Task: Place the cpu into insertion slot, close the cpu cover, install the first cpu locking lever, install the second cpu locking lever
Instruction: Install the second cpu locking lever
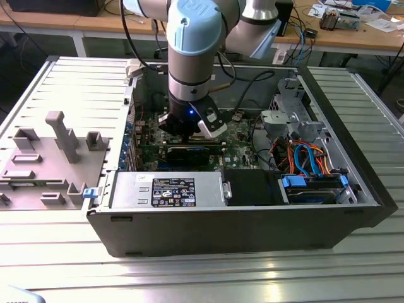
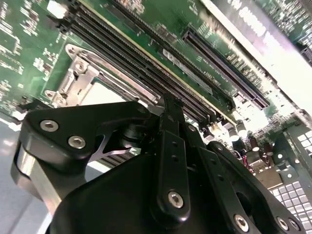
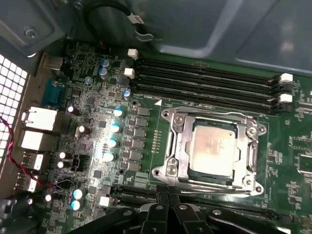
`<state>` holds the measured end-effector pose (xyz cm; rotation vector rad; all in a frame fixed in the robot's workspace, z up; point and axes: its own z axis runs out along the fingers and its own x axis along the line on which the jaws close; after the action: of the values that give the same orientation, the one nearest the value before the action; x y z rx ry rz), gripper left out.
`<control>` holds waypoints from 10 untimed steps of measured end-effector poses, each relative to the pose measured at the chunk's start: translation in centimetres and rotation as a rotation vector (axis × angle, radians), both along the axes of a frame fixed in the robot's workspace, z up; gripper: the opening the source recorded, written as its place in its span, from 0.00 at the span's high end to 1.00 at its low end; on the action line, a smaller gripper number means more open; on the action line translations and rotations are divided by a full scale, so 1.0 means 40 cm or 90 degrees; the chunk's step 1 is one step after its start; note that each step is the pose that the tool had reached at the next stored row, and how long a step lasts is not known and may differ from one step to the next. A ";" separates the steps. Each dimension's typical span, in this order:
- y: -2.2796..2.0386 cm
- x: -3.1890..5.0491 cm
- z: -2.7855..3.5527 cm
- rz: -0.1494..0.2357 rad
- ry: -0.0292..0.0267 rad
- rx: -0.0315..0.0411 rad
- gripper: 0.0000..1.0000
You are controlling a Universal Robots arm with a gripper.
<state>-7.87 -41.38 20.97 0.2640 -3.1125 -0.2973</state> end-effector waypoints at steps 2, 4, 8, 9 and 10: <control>0.005 -0.004 -0.006 0.001 0.0000 0.0005 0.89; 0.009 -0.008 -0.012 0.002 -0.0001 0.0008 0.89; 0.024 -0.019 -0.027 0.006 0.0003 0.0024 0.89; 0.026 -0.019 -0.029 0.007 0.0000 0.0033 0.89; 0.027 -0.019 -0.029 0.007 -0.0001 0.0034 0.89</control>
<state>-8.62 -40.31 19.81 0.2822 -3.1096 -0.3056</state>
